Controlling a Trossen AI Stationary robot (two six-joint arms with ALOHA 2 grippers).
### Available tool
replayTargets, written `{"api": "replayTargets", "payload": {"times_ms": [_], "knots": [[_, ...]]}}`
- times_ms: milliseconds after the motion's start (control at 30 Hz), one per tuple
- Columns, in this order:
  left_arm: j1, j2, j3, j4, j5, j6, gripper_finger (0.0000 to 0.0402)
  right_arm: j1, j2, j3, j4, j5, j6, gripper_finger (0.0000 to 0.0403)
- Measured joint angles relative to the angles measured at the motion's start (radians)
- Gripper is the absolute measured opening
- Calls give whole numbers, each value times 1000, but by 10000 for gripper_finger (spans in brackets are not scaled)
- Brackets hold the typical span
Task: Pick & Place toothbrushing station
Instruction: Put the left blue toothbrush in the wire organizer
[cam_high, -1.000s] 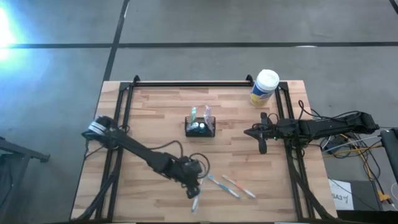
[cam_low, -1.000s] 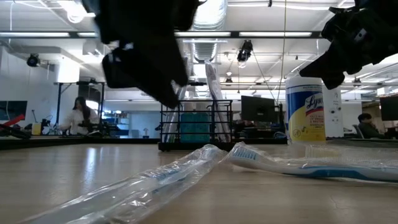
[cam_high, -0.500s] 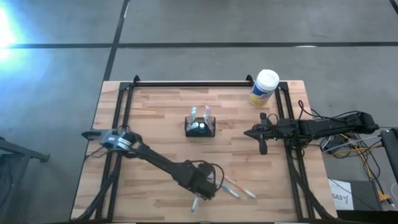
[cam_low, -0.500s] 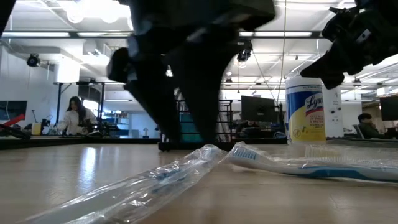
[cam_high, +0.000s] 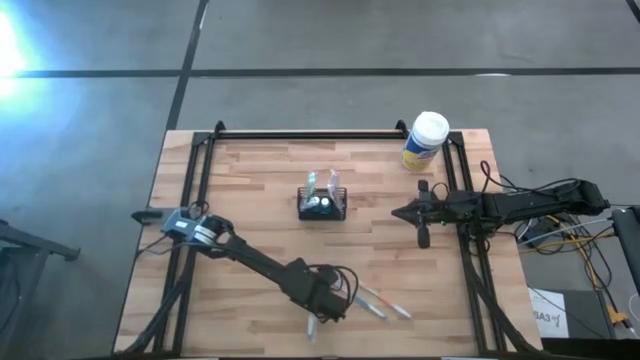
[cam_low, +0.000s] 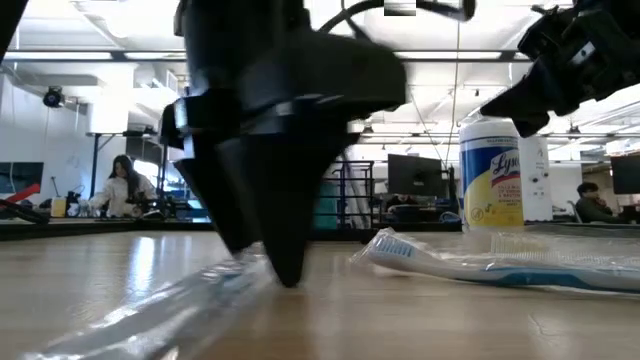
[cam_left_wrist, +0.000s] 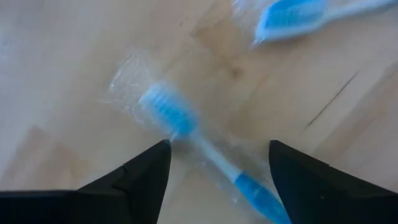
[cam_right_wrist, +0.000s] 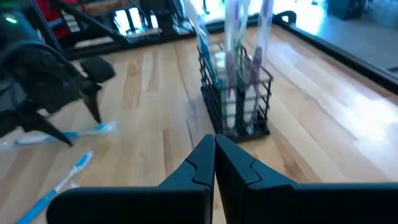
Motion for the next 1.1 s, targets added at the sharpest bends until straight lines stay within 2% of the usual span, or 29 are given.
{"api": "replayTargets", "payload": {"times_ms": [200,300,433,533,633,867,933,1100], "knots": [[-30,-6,-33,-104,24,200,248,0,0,-3,101,0,-51,8],[-43,-6,-35,-139,33,293,223,0,5,-5,120,0,-53,8],[-55,-28,-86,-134,64,391,153,0,14,-13,152,3,-57,8],[-57,-70,-176,-102,104,405,83,0,46,-60,266,5,-46,8],[-58,-141,-307,18,121,412,20,0,100,-106,424,3,-68,8],[-58,-381,-654,409,121,384,16,0,155,-110,444,-3,-80,8],[-61,-466,-740,502,83,361,8,0,162,-110,440,-3,-80,8],[-91,-688,-913,678,-127,374,2,3,172,-110,441,-6,-65,8]]}}
